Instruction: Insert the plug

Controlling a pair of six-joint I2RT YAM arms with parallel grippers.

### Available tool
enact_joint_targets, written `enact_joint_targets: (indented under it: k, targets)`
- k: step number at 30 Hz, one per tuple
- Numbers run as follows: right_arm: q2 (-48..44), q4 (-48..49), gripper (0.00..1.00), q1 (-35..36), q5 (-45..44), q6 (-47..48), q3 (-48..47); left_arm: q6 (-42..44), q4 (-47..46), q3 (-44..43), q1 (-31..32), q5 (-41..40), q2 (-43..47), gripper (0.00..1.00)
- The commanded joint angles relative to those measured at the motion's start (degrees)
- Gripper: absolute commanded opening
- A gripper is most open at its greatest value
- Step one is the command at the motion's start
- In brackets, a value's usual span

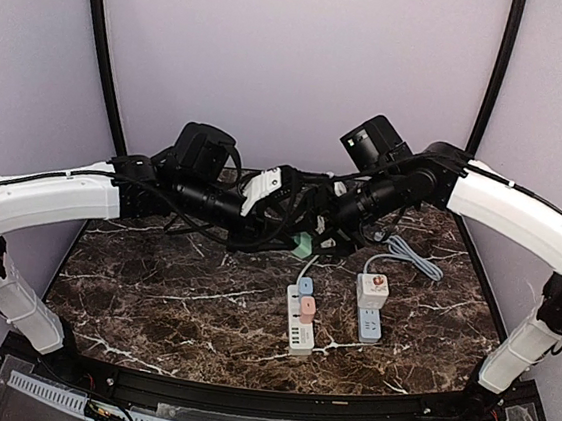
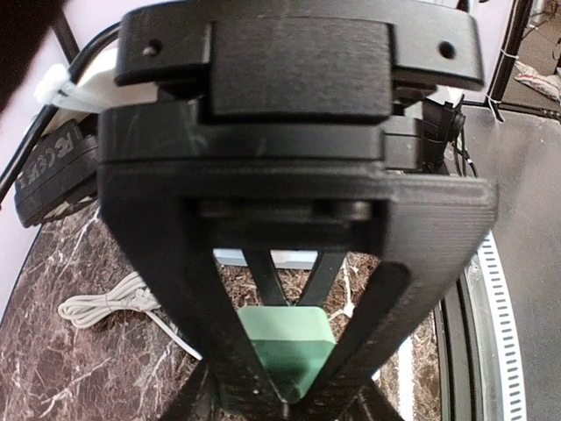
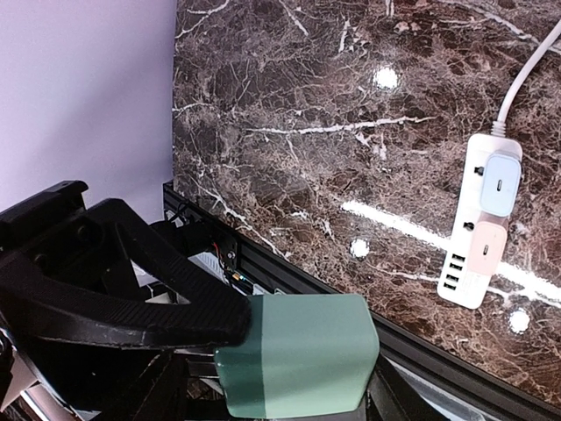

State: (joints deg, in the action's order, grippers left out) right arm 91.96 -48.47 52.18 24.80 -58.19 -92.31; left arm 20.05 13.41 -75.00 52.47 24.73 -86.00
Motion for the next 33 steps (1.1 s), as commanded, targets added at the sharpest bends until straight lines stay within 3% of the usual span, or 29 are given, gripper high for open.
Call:
enact_joint_targets:
  k: [1, 6, 17, 24, 33]
  targets:
    - [-0.76, 1.31, 0.39, 0.68, 1.77, -0.73, -1.64, -0.13, -1.63, 0.0, 0.38, -0.12, 1.54, 0.24]
    - [-0.64, 2.02, 0.45, 0.63, 1.84, -1.04, -1.49, -0.12, -1.95, -0.13, 0.44, -1.19, 2.26, 0.07]
    - [-3.86, 4.26, 0.95, -1.6, 0.64, -1.17, 1.23, -2.78, -4.94, 1.75, 0.45, -3.13, 5.28, 0.01]
    - [-9.87, 12.9, 0.98, -4.74, 3.75, -3.5, 7.97, -4.69, -9.08, 4.0, 0.4, -3.45, 7.16, 0.01]
    - [-18.1, 34.88, 0.92, -7.04, 10.47, -13.52, 19.19, -13.09, -28.15, 10.0, 0.25, -1.39, 10.15, 0.01]
